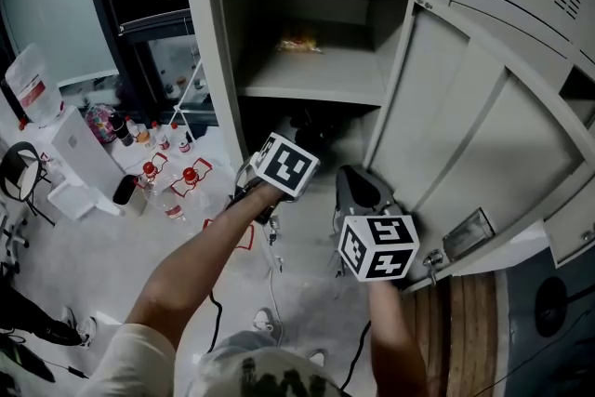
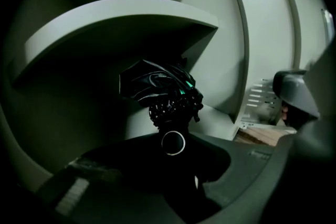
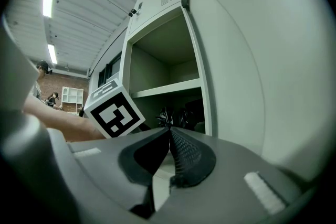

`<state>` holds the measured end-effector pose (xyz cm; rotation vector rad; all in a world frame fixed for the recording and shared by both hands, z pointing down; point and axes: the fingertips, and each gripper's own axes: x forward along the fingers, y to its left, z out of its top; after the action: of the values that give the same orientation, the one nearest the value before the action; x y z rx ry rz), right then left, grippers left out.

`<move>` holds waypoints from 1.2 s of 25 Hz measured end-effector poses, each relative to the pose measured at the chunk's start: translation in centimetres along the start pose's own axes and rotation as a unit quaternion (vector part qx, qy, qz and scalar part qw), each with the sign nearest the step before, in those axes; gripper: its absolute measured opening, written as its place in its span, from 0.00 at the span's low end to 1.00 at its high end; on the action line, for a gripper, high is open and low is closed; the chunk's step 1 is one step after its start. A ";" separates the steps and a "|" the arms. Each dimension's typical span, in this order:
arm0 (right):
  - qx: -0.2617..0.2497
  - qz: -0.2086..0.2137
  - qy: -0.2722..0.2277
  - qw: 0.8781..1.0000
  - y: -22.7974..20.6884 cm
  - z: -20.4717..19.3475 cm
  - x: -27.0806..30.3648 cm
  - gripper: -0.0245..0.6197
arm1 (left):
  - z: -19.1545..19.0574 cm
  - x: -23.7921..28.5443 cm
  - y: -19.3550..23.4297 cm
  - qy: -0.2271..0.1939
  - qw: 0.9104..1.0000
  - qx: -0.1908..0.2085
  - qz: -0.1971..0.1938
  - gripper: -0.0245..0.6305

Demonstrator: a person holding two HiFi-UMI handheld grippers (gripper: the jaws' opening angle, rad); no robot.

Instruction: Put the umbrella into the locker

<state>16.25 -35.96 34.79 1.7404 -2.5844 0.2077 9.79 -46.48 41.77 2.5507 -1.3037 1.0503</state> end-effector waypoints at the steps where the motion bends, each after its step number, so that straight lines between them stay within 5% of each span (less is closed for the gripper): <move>1: 0.001 -0.003 -0.001 1.000 -0.1 0.0 0.0 0.02 | 0.2 0.3 0.1 0.002 1.000 0.004 0.002 0.23; 9: -0.011 -0.009 0.000 1.000 -0.5 0.0 0.2 0.02 | -1.5 3.4 0.4 0.052 0.998 -0.011 -0.016 0.23; 30: -0.031 0.000 0.017 0.999 -0.3 -0.8 0.6 0.02 | -0.9 7.7 2.7 0.105 0.993 0.056 0.028 0.26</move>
<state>16.27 -36.54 35.70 1.7021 -2.5388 0.1547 10.38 -53.03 46.59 2.4108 -1.3028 1.3970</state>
